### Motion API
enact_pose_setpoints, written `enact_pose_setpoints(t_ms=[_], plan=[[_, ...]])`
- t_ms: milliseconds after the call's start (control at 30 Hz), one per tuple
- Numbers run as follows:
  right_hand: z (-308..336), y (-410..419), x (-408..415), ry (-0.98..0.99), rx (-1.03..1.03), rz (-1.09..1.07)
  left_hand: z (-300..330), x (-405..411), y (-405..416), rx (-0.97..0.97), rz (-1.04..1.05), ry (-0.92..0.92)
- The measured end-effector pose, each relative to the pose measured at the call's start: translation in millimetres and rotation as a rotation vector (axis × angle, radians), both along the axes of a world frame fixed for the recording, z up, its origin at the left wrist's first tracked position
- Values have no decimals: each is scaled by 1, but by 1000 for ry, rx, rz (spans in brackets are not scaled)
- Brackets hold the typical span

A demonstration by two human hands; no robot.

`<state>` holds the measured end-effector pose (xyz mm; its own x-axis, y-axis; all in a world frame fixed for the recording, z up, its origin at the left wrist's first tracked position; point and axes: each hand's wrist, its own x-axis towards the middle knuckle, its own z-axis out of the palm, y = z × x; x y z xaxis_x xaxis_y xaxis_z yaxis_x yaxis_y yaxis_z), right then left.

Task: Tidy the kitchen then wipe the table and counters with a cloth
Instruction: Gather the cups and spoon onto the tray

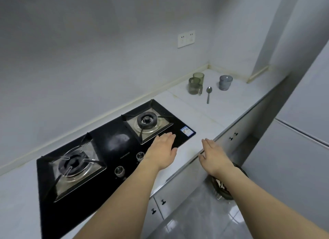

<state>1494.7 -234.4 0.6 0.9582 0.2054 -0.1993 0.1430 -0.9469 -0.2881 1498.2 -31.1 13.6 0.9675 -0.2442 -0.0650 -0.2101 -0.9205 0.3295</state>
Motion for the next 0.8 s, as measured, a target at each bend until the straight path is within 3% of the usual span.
enact_pose_setpoints(t_ms=[267, 567, 800], plan=[[-18, -43, 117, 73, 64, -17, -12, 127, -34, -69, 62, 42], [16, -100, 282, 10, 56, -106, -1, 298, -77, -168, 104, 99], [-2, -137, 384, 117, 114, -174, 1, 402, -105, -254, 189, 184]])
